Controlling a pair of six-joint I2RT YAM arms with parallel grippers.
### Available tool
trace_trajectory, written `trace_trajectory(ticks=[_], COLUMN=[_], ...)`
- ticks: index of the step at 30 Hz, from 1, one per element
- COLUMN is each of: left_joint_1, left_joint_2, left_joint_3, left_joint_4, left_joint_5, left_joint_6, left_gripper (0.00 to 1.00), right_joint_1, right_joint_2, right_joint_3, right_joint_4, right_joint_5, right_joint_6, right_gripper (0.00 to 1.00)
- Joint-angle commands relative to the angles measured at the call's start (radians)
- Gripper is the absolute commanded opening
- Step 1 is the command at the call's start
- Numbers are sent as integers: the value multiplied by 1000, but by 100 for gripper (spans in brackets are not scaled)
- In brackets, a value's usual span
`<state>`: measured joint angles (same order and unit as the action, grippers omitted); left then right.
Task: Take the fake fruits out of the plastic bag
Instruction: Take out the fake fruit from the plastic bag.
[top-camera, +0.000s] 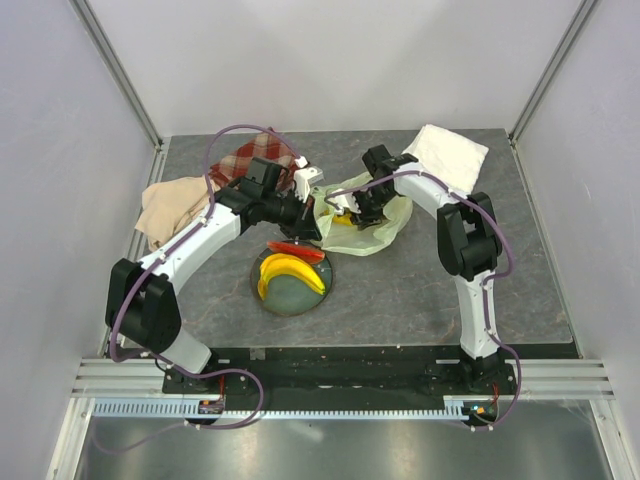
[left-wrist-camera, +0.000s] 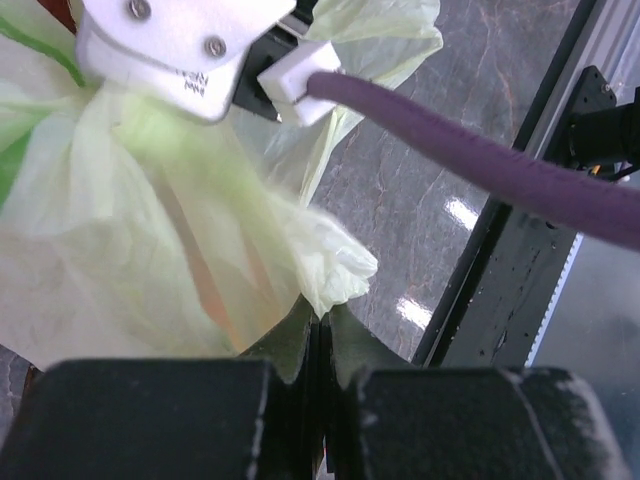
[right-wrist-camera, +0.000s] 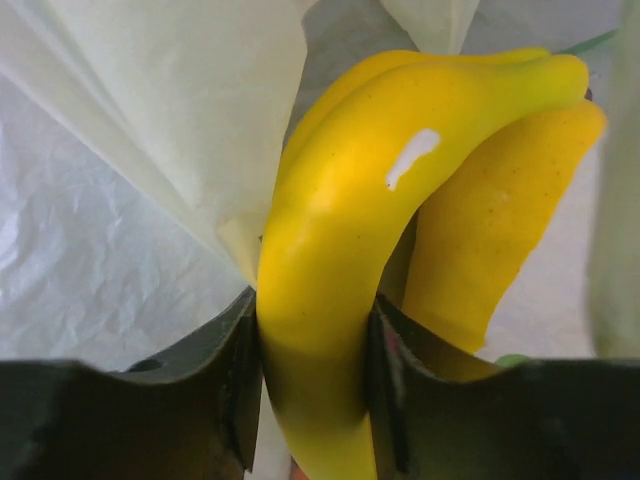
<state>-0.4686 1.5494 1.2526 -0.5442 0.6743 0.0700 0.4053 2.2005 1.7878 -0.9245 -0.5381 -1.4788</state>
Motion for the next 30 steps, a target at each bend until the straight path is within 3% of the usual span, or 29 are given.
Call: trace_trajectory(ticks=[1, 7, 14, 21, 25, 30], left_joint_1=[-1, -1, -1, 5, 31, 42], left_joint_2=[-12, 3, 29, 54, 80, 124], left_joint_3=[-1, 11, 41, 94, 181, 303], left_joint_4=[6, 18, 41, 58, 96, 104], left_joint_5=[-12, -27, -58, -163, -147, -165], left_joint_6=[27, 33, 36, -8, -113, -119], left_gripper=[2, 2, 2, 2, 1, 2], right_joint_1=[-34, -77, -85, -94, -89, -76], right_joint_2=[38, -31, -194, -243, -318, -429], right_joint_3=[60, 191, 91, 160, 69, 50], right_joint_4=[-19, -59, -66, -140, -152, -281], right_joint_5=[32, 12, -3, -150, -169, -172], right_joint_6=[-9, 120, 156, 412, 422, 382], right_gripper=[36, 27, 25, 25, 22, 19])
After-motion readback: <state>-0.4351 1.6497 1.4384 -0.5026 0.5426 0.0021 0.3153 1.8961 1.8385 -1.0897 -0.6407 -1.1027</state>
